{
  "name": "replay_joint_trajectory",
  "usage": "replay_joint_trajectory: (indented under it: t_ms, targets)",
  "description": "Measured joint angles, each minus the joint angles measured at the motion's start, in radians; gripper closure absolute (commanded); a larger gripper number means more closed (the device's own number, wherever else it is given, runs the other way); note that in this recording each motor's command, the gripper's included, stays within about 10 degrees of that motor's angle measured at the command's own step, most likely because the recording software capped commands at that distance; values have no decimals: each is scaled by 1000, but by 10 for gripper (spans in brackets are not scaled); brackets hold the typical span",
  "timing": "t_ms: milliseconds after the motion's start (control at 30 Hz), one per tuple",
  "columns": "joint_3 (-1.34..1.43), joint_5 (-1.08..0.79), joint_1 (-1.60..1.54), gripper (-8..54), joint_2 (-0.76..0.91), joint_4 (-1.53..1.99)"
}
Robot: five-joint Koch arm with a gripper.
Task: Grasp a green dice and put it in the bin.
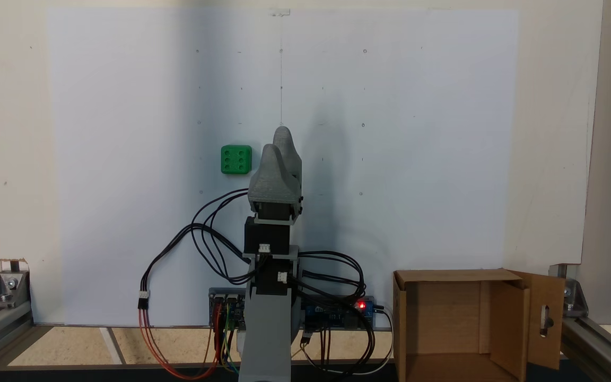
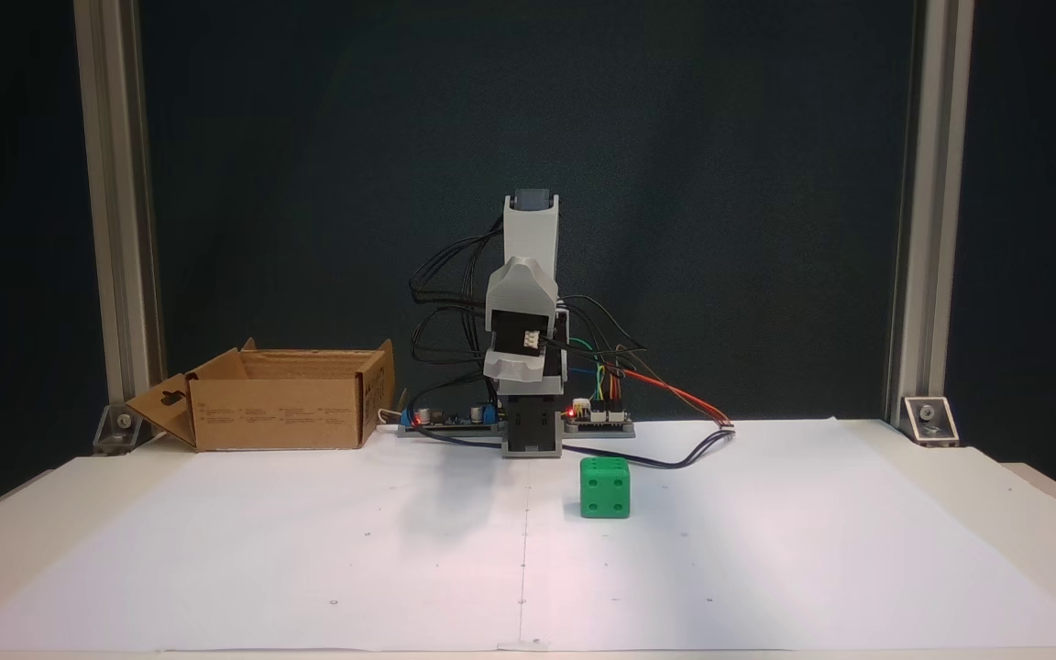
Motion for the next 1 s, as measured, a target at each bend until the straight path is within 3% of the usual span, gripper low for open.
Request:
replay_joint_trajectory:
  t_ms: [1000]
  targets:
    - [0, 0, 5, 18, 0, 29]
